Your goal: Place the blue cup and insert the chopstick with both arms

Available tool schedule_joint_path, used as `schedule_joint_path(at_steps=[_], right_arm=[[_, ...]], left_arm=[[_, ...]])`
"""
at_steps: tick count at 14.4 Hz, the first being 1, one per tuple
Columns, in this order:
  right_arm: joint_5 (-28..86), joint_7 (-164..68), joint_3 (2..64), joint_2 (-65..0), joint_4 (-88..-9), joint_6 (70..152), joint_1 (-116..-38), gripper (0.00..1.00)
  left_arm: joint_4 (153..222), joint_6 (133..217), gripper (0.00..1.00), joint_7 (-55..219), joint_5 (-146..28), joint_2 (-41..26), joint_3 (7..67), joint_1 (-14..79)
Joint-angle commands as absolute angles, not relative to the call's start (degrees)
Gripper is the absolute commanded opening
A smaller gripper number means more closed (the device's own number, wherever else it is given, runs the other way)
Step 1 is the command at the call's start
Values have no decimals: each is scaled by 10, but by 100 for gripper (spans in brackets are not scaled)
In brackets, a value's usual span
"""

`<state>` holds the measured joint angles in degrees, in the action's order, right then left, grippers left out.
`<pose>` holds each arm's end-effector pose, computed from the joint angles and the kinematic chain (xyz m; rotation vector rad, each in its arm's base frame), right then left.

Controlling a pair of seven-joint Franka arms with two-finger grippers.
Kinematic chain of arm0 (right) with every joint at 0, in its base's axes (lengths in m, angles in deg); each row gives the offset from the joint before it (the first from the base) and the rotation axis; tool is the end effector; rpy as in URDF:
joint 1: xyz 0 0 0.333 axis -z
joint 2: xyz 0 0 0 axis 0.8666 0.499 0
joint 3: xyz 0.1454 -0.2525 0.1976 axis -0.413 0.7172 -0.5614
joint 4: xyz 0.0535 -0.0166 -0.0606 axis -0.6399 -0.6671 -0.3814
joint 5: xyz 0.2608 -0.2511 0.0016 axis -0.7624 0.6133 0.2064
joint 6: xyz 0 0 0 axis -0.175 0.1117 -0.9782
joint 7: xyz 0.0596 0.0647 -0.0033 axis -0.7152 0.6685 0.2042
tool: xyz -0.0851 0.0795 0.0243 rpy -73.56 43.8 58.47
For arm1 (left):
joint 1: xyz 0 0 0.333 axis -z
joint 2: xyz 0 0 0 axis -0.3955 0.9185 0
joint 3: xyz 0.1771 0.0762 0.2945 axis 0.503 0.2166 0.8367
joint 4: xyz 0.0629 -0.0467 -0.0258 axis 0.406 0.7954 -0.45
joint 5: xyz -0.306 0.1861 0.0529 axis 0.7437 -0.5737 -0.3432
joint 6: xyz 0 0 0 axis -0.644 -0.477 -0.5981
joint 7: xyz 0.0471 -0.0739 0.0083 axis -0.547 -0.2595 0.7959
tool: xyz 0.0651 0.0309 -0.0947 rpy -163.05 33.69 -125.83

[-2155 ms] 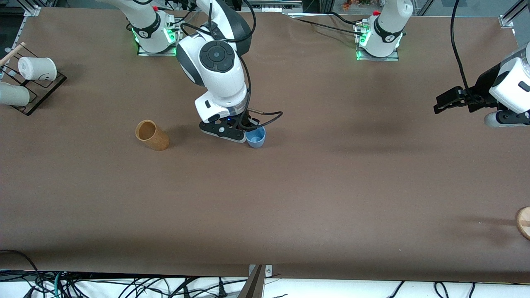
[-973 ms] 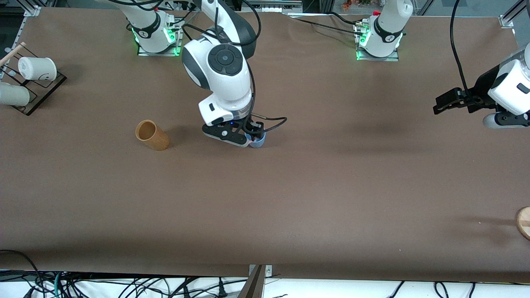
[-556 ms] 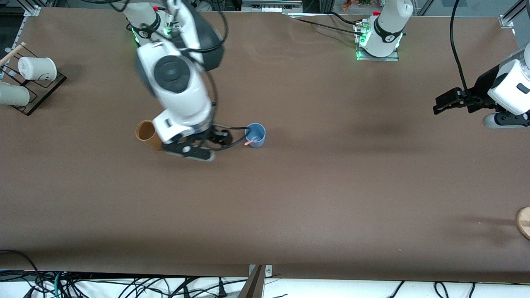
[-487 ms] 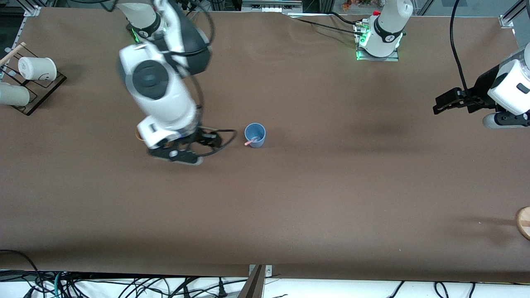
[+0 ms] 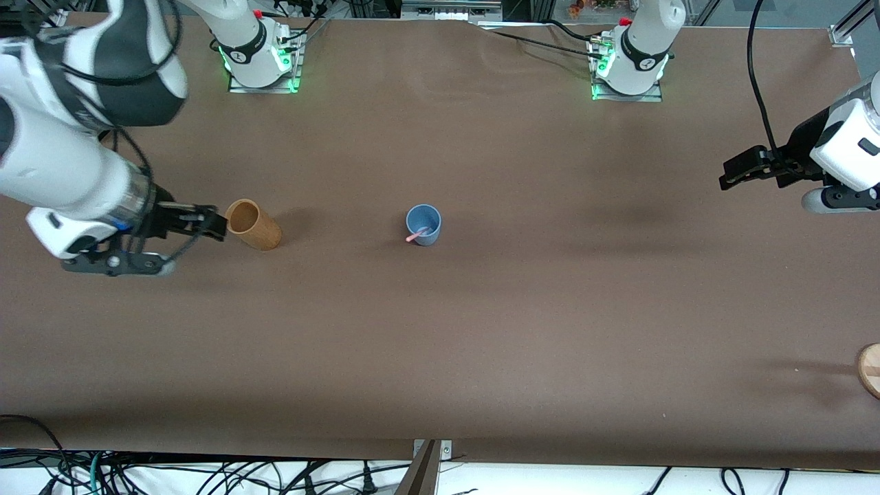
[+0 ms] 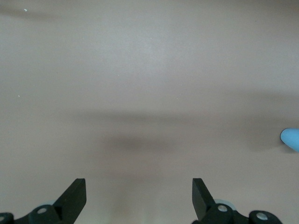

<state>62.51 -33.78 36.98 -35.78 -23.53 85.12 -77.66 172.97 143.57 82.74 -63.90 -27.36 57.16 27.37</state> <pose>0.6225 0.1150 0.5704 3.1275 -0.0169 -0.1173 0.5476 -0.0312 0.6251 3.0715 0.1383 -0.1511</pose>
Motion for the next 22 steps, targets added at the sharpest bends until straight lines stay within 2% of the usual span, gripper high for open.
schedule_joint_path(at_steps=[1, 6, 9, 11, 14, 16, 22], right_arm=[[596, -387, 402, -437, -321, 855, -782, 100], [603, -388, 407, -516, -398, 853, -782, 100], [605, -389, 408, -539, -416, 850, -782, 100], [610, -392, 405, -537, -416, 850, -776, 100], [638, -412, 305, -532, -405, 855, -680, 100], [666, -415, 299, -524, -399, 857, -674, 100], [651, -416, 300, -513, -401, 888, -667, 100]], left_arm=[[1716, 1430, 100, 816, -655, -267, 573, 277], [1716, 1430, 100, 815, -654, -267, 573, 278], [1716, 1430, 100, 815, -654, -267, 573, 277], [1716, 1430, 100, 815, -654, -267, 573, 277], [1716, 1430, 100, 815, -654, -267, 573, 277], [1716, 1430, 100, 815, -654, -267, 573, 277], [1716, 1430, 100, 815, -654, -267, 573, 278]])
